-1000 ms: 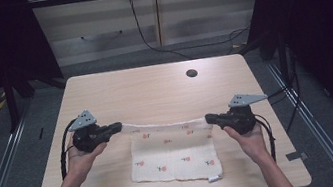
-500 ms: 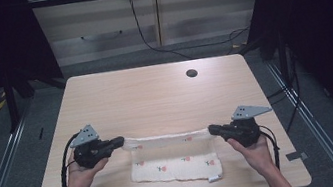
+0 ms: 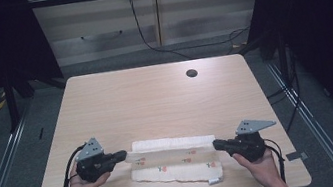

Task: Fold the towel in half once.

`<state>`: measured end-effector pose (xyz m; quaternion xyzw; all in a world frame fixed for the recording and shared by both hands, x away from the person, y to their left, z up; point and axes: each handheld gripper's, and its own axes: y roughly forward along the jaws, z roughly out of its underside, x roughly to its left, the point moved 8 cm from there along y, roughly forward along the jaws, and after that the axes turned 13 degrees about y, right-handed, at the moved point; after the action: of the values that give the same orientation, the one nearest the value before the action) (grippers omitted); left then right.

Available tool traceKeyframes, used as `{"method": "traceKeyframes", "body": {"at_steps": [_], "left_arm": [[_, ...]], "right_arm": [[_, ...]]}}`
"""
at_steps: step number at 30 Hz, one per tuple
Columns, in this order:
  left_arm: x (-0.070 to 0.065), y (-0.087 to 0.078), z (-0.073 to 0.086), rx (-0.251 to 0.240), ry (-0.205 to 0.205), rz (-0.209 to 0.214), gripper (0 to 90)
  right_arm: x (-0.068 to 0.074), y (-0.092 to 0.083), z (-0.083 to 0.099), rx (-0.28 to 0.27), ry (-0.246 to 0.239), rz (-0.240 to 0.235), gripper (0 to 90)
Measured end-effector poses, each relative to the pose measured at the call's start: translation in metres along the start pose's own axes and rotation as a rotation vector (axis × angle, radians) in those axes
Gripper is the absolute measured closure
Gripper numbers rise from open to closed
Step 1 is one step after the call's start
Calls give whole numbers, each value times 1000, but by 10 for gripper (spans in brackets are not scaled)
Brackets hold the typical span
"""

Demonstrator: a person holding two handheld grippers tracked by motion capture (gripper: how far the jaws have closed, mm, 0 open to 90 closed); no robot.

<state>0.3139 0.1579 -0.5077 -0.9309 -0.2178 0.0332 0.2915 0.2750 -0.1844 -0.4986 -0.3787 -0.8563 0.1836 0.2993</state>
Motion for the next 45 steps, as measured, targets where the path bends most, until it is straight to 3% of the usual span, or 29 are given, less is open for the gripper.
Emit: {"method": "traceKeyframes", "body": {"at_steps": [2, 5, 9, 14, 15, 17, 21, 24, 28, 32, 39, 45], "left_arm": [[-5, 2, 8, 29, 17, 6, 880], [-12, 4, 15, 41, 0, 32, 880], [-15, 8, 22, 70, 13, 50, 877], [-20, 14, 29, 102, 24, 77, 869], [-22, 14, 29, 94, 6, 86, 863], [-22, 12, 29, 88, 18, 91, 837], [-22, 7, 22, 39, 4, 100, 776], [-21, 7, 21, 32, -3, 99, 748], [-18, 7, 16, 18, -15, 97, 677], [-15, 9, 15, 12, -31, 97, 636], [-7, 8, 12, -2, -60, 75, 543], [1, 24, 12, 46, -47, 70, 576]], "right_arm": [[-1, 1, 8, 21, 8, -2, 873], [1, 5, 21, 60, 15, -9, 871], [2, 6, 40, 111, 19, -18, 853], [1, 8, 50, 148, 17, -22, 837], [1, 8, 52, 157, 18, -22, 835], [1, 8, 54, 163, 17, -32, 815], [1, 4, 54, 175, 19, -35, 737], [0, 2, 51, 163, 13, -33, 696], [-2, 2, 42, 137, 39, -29, 578], [-3, 4, 36, 122, 47, -37, 556], [-5, 17, 26, 128, 24, -29, 585], [-15, 42, 24, 176, 11, 13, 661]]}}
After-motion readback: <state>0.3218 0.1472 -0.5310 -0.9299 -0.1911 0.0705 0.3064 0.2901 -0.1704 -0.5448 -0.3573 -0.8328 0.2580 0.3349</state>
